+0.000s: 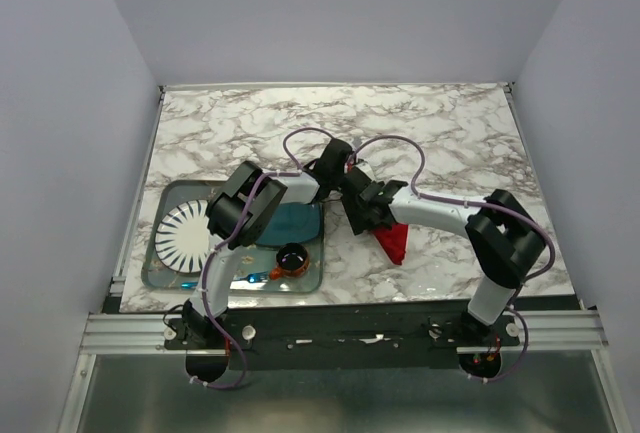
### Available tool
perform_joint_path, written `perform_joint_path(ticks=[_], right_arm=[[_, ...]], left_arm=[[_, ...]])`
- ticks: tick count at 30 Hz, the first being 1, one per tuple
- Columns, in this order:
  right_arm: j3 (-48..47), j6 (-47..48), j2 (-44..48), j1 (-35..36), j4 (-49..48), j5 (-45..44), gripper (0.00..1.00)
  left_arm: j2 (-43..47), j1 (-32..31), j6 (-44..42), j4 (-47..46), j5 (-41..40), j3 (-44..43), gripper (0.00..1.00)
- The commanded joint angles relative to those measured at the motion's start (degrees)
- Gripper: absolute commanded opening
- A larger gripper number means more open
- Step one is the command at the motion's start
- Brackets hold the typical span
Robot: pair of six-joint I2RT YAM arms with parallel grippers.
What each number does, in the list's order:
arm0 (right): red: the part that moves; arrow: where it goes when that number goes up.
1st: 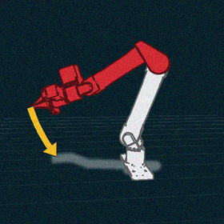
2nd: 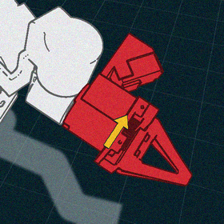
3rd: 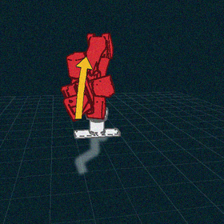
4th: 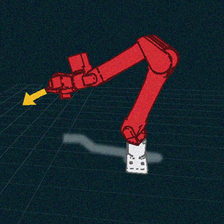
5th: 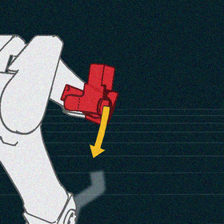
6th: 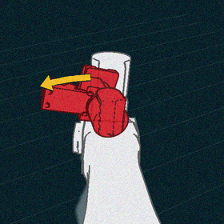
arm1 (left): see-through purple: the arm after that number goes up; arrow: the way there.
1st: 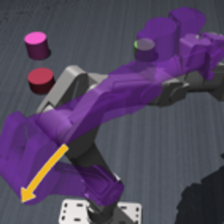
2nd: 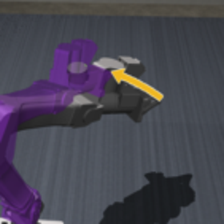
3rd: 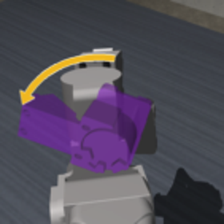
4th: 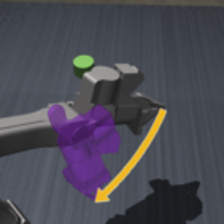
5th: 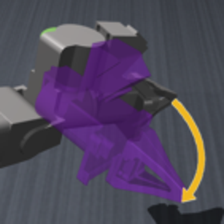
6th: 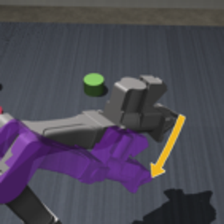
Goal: Fold the napkin, place the utensils inside, and roll it up
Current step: Roll the napkin with the utensil
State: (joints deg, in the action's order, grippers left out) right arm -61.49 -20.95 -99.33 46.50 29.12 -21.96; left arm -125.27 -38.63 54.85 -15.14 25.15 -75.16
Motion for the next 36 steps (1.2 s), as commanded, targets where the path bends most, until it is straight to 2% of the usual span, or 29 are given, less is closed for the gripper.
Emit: perform_joint_path(ticks=[1,5,8,9,10,12,15,19,24,27,28,30,31,34,36], right_arm=[[-0.65,-1.72,-2.8,0.61,0.93,-4.67,0.75],[3.99,-3.57,-1.22,0.52,-0.73,-4.33,0.69],[7.08,-4.89,0.54,-0.44,-3.28,-2.48,0.52],[9.18,-5.15,1.15,-0.88,-4.07,-1.78,0.42],[10.07,-5.59,2.37,-1.49,-6.16,0.23,0.37],[13.57,-6.03,3.78,-4.22,-8.81,3.48,0.29],[17.54,-5.77,6.95,-7.55,-15.14,10.08,0.22],[24.21,-4.45,9.24,-11.78,-24.88,19.73,0.2],[25.37,-4.71,8.01,-16.17,-27.54,29.41,0.22],[27.65,-5.77,6.79,-20.29,-32.54,38.89,0.23],[28.0,-6.9,6.0,-21.61,-34.55,45.7,0.22],[30.36,-8.84,4.24,-25.3,-38.33,51.98,0.21],[31.08,-10.76,2.4,-26.45,-42.7,57.84,0.21],[33.97,-15.24,-0.51,-29.53,-51.58,66.48,0.2],[34.25,-16.4,-3.41,-30.94,-53.2,68.88,0.2]], left_arm=[[-3.49,0.05,-0.71,3.8,-0.98,2.29,0.25],[-3.05,0.22,-0.8,3.89,-0.89,2.56,0.26],[-2.35,0.49,-0.71,3.97,-0.63,2.65,0.25],[-1.82,0.57,-0.62,3.97,-0.62,2.73,0.25],[-1.56,0.75,-0.45,3.89,-0.62,2.73,0.25],[-0.24,1.19,0.08,3.89,-0.19,2.56,0.26],[2.56,1.89,-0.44,5.02,-0.53,1.33,0.32],[6.0,2.95,-1.24,7.49,-0.63,-1.92,0.4],[10.3,3.3,-2.38,11.09,-0.89,-5.7,0.42],[12.06,3.39,-2.47,11.36,-0.62,-4.92,0.41],[12.42,3.3,-2.73,11.36,-0.71,-4.57,0.41],[12.77,3.21,-3.08,11.18,-0.71,-3.43,0.4],[12.86,3.21,-3.08,11.01,-0.54,-2.9,0.4],[11.81,2.51,-2.56,9.16,0.6,-1.23,0.38],[10.67,2.16,-0.9,7.15,1.13,0.35,0.38]])
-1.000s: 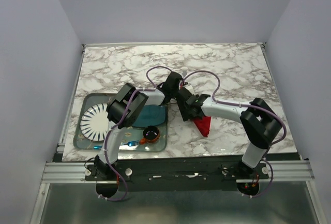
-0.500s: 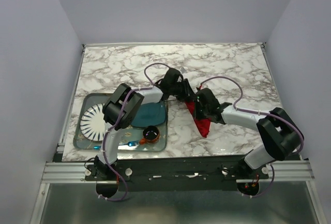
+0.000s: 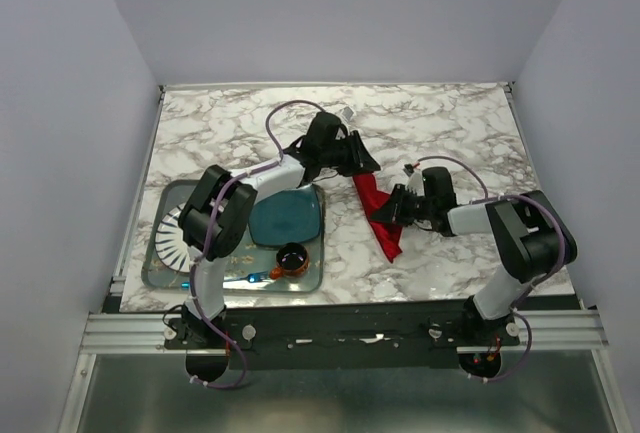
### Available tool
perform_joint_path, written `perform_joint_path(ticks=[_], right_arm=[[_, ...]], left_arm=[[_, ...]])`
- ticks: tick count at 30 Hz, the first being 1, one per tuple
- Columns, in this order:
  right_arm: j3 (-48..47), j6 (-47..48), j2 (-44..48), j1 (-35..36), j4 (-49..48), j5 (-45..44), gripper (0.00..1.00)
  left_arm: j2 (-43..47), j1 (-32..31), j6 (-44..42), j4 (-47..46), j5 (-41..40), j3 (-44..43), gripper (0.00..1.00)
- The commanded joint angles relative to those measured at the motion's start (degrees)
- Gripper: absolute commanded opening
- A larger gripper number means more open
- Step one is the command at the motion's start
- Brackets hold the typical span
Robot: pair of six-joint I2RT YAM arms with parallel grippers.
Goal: Fold the napkin, place the utensils inside, and roll it up
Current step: Roll the napkin with the utensil
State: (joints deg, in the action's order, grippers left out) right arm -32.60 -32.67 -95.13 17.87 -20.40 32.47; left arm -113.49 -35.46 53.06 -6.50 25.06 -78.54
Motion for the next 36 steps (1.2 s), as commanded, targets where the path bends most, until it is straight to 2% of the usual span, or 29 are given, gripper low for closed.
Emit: perform_joint_path(ticks=[1,5,12,15,16,18,19,24,26,28,30,31,36], right_arm=[[5.18,-4.95,-8.48,-2.57,-3.77,15.42,0.2],[4.91,-6.53,-11.56,-4.15,-4.99,18.07,0.21],[4.04,-7.06,-10.51,-6.0,-2.89,18.25,0.25],[0.71,-2.94,-7.71,-5.91,5.44,14.48,0.31],[-0.26,-1.45,-5.52,-5.91,10.94,11.85,0.32],[-2.55,2.77,-2.88,-5.83,16.6,8.94,0.41],[-4.73,4.09,-1.73,-5.91,22.37,5.88,0.44],[-11.51,10.6,6.26,-3.47,35.85,-4.41,0.55],[-16.76,13.05,7.5,-1.1,43.23,-12.75,0.58],[-19.77,14.12,8.82,4.26,48.67,-22.56,0.63],[-24.41,14.3,8.3,10.74,51.42,-28.83,0.66],[-25.57,14.04,7.69,12.96,52.91,-35.39,0.67],[-29.36,11.57,2.77,23.68,55.47,-52.48,0.73]], left_arm=[[-1.47,-1.19,1.34,-2.54,1.48,4.18,0.38],[-4.89,-1.89,0.99,-4.82,1.84,4.1,0.36],[-10.42,-2.07,0.65,-7.74,0.43,6.47,0.34],[-12.01,-2.59,0.12,-9.49,-0.8,8.05,0.33],[-12.45,-2.59,-0.14,-9.41,-1.06,8.23,0.32],[-13.24,-2.51,0.03,-9.4,-1.5,9.1,0.31],[-13.42,-2.51,-0.06,-9.41,-1.68,9.37,0.3],[-14.04,-2.51,0.56,-9.41,-1.77,9.46,0.29],[-14.04,-2.51,0.64,-9.23,-1.86,9.46,0.29],[-14.12,-2.51,0.73,-9.05,-1.59,9.29,0.28],[-14.21,-2.51,0.91,-8.97,-1.42,8.94,0.28],[-14.13,-2.51,1.08,-8.88,-1.42,8.93,0.28],[-14.48,-2.51,2.57,-8.79,-0.54,8.49,0.28]])
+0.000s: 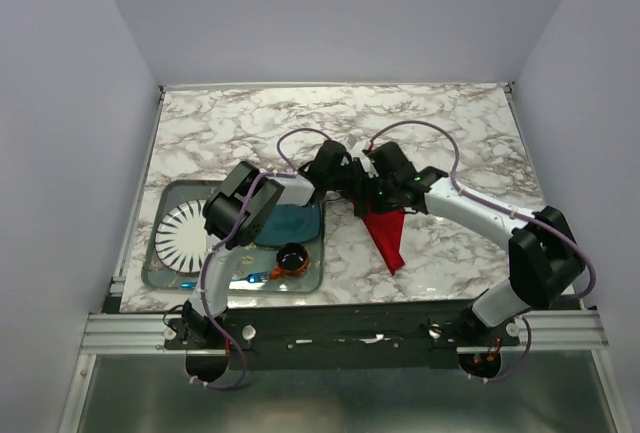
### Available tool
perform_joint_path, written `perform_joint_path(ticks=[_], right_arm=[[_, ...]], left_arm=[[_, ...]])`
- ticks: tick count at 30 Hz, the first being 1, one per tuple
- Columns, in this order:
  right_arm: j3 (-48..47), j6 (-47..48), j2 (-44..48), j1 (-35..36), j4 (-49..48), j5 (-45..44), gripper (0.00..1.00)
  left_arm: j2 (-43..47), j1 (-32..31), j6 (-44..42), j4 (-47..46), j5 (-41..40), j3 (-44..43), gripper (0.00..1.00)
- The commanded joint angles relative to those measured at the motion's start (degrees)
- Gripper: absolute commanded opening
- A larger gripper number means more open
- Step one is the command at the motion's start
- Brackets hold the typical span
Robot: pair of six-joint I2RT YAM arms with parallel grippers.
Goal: Fold the napkin, place the utensils inside, and roll it up
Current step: Roll the napkin with the utensil
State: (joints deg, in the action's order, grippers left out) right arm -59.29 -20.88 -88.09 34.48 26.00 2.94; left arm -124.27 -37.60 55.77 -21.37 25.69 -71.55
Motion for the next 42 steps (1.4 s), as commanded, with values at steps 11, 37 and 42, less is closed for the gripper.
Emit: perform_joint_path(ticks=[11,37,42], right_arm=[[-2.33,-2.93,-14.39,13.25,8.11,-31.42,0.73],[15.96,-1.35,-15.86,-16.1,-22.39,45.21,0.26],[16.83,-3.2,-18.25,-19.44,-24.94,48.74,0.28]], left_arm=[[-3.7,-0.1,1.27,5.63,-0.29,1.76,0.28],[10.63,0.69,-5.06,15.13,-2.06,-3.77,0.44],[4.66,-0.01,1.09,8.1,1.81,-1.76,0.41]])
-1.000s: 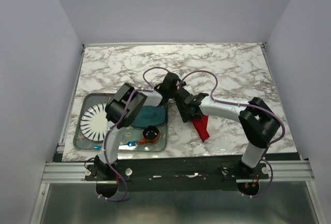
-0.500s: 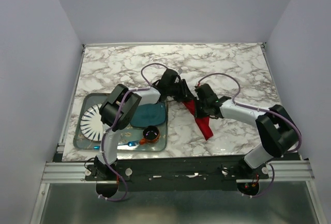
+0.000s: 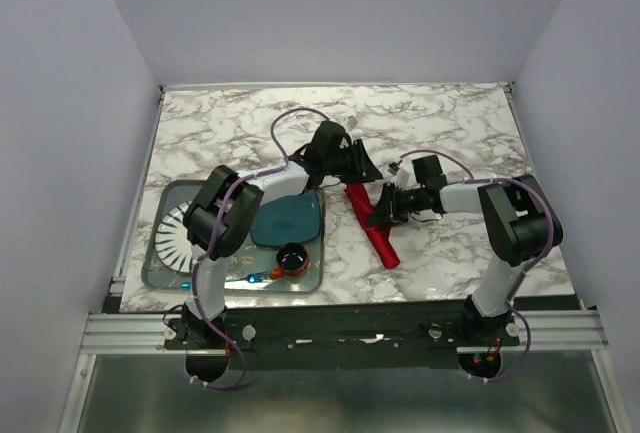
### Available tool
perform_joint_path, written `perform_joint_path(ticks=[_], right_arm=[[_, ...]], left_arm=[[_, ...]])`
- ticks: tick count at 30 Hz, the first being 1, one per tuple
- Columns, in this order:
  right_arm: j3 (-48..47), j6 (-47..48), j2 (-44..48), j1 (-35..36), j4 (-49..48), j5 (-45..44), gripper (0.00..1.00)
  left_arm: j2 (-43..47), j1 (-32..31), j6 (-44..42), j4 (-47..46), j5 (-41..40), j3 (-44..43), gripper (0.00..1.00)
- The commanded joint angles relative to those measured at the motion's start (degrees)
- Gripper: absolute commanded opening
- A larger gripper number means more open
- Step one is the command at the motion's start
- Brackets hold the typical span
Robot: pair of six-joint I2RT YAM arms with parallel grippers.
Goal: Fold the napkin, place the utensils inside, and roll it up
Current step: Roll the napkin with the utensil
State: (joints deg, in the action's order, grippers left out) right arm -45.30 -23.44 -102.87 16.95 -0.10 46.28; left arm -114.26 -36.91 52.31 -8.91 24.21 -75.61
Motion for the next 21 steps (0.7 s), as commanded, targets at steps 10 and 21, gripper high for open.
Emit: perform_joint_path(ticks=[10,21], right_arm=[[-0.05,4.45,5.12,-2.02,11.59,-8.91,0.46],[-15.16,7.89,14.63,19.31,36.21,-54.43,0.7]], left_arm=[[-11.51,-0.71,2.71,-5.07,0.32,4.68,0.36],[-12.31,-0.71,3.41,-5.77,0.58,5.04,0.34]])
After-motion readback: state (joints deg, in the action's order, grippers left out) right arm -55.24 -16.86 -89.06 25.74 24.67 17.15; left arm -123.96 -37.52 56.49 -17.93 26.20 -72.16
